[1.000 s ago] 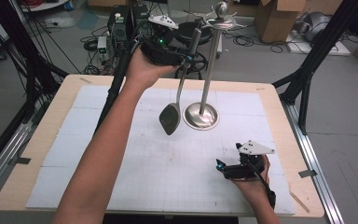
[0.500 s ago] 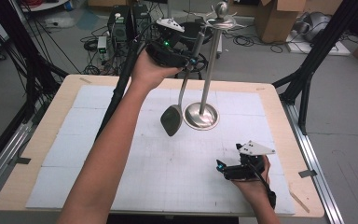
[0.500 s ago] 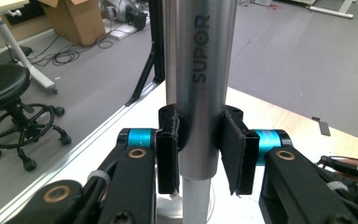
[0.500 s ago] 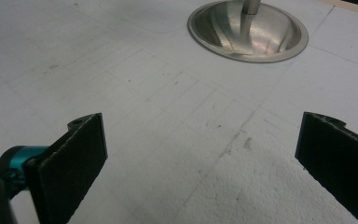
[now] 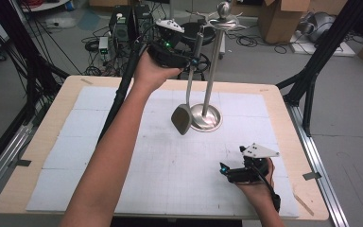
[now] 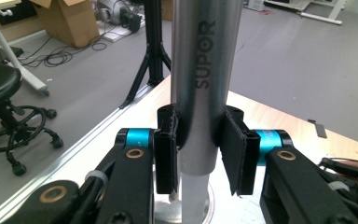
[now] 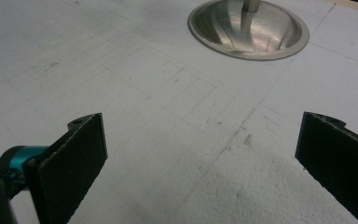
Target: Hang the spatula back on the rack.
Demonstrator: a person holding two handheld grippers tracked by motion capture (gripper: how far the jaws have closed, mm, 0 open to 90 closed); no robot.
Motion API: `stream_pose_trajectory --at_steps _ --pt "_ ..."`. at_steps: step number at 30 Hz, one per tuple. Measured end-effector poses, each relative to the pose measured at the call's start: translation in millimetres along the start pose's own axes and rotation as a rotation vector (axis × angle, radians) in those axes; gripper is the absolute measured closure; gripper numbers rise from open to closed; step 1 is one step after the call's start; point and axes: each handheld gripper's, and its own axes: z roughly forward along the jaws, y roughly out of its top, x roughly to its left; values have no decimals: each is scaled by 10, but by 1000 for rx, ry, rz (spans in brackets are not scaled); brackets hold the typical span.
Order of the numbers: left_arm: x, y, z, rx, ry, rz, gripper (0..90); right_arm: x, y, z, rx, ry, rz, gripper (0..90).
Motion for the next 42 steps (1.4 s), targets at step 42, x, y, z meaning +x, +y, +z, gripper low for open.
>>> stream_pose_trajectory --at_steps 42 --pt "97 -674 -802 -72 92 -69 380 6 32 22 -11 9 -5 6"
